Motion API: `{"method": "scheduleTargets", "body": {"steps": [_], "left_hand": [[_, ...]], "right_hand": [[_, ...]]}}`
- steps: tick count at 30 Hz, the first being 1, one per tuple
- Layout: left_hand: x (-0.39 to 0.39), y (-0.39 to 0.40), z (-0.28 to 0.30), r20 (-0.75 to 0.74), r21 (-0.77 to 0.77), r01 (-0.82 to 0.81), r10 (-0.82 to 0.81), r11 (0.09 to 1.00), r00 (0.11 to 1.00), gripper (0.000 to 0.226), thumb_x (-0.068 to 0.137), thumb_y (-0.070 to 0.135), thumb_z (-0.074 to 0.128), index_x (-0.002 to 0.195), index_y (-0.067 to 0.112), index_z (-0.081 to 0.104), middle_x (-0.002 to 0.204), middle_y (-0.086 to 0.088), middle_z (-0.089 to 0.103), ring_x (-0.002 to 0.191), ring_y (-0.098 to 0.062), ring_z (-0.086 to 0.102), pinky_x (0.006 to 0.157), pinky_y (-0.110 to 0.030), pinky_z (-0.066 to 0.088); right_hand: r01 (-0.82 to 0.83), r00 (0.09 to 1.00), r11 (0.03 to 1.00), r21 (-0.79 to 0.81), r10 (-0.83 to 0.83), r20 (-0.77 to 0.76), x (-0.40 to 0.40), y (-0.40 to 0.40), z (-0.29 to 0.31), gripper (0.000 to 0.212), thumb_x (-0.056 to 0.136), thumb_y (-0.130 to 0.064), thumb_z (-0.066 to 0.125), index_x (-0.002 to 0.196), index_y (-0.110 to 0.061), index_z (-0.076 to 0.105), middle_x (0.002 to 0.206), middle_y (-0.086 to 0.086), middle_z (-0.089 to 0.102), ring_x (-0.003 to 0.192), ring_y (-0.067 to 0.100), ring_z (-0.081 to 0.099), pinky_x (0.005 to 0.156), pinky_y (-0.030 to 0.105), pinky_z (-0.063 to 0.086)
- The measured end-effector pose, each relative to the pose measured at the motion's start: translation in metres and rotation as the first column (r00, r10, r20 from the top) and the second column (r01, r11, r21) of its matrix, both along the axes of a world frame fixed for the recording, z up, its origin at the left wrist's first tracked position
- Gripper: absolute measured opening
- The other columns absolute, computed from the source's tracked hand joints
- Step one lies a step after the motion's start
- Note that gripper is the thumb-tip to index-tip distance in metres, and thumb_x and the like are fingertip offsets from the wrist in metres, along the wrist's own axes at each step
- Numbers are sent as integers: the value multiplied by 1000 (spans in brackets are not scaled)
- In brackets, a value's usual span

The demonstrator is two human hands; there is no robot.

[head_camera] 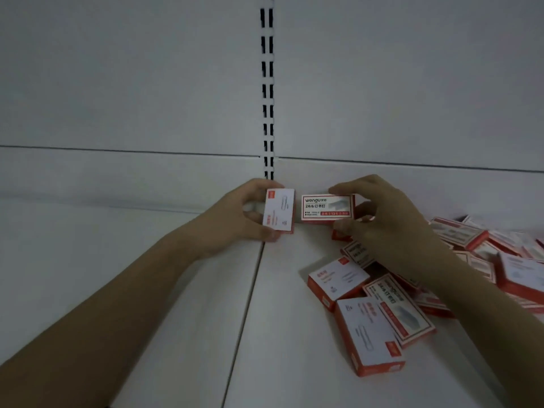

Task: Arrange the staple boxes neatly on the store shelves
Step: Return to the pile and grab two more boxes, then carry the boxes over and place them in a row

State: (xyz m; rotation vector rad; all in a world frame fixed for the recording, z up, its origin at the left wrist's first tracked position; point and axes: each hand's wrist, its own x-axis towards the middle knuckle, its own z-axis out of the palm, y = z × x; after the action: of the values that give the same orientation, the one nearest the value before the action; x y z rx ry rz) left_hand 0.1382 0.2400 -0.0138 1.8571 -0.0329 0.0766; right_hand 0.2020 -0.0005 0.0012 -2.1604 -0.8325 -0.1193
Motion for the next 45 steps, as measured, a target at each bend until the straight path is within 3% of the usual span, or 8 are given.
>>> {"method": "scheduleTargets", "body": {"steps": [6,11,17,24,28,35,39,45], "left_hand": [[-5,0,3,-70,-272,46,-67,961,995,78,68,-16,72,129,27,53,117,-14,63,95,-20,64,79,-27,56],[-6,-7,7,-34,-102,-31,27,994,999,70,61,12,80,122,39,56,117,-11,58,98,-19,58,76,-28,53],[-14,-9,9,81,157,-56,44,986,996,76,69,13,79,128,46,45,105,-8,64,85,-17,59,75,-29,50],[-13,-11,0,171,236,-100,60,967,983,57,76,-2,74,115,28,46,109,3,64,86,-3,62,67,-20,51],[-12,-9,-3,189,229,-91,47,969,981,53,79,2,74,117,31,52,111,14,58,103,-3,59,72,-18,53],[-8,1,-4,176,78,-27,13,997,984,51,82,14,74,126,30,55,120,7,60,97,-17,68,83,-26,56],[-18,-11,8,186,-17,-30,32,999,982,53,77,2,76,123,23,57,119,6,60,96,-12,66,72,-21,57],[-25,-72,55,170,269,86,-135,959,976,53,75,9,79,122,26,61,122,6,59,96,-14,64,71,-20,49]], "right_hand": [[-26,996,995,98,34,-81,3,-2,-10,44,80,-12,74,117,-31,60,116,-17,53,96,5,61,82,24,55],[-21,971,976,215,71,-230,3,-7,-5,43,81,-11,74,115,-35,61,118,-15,60,96,7,66,74,25,59],[-18,972,971,239,73,-222,-5,-6,-4,44,76,-17,79,113,-32,61,112,-11,64,91,6,67,70,22,59],[1,998,992,129,-9,63,-6,-6,-1,43,80,-16,75,118,-27,60,117,-17,53,96,0,58,76,10,52],[13,997,989,150,-23,67,-7,-10,-1,41,81,-14,74,117,-28,59,119,-14,55,101,4,59,79,15,53],[172,981,970,172,-185,60,-14,-9,4,40,82,-18,74,116,-35,59,112,-22,55,100,8,59,76,28,57],[267,958,955,131,-278,73,-34,-32,14,39,80,-19,75,113,-35,60,115,-14,58,96,7,59,73,27,57],[413,908,899,147,-418,6,-74,-117,50,43,76,-10,79,114,-24,64,113,-4,63,86,11,64,67,30,57]]}}
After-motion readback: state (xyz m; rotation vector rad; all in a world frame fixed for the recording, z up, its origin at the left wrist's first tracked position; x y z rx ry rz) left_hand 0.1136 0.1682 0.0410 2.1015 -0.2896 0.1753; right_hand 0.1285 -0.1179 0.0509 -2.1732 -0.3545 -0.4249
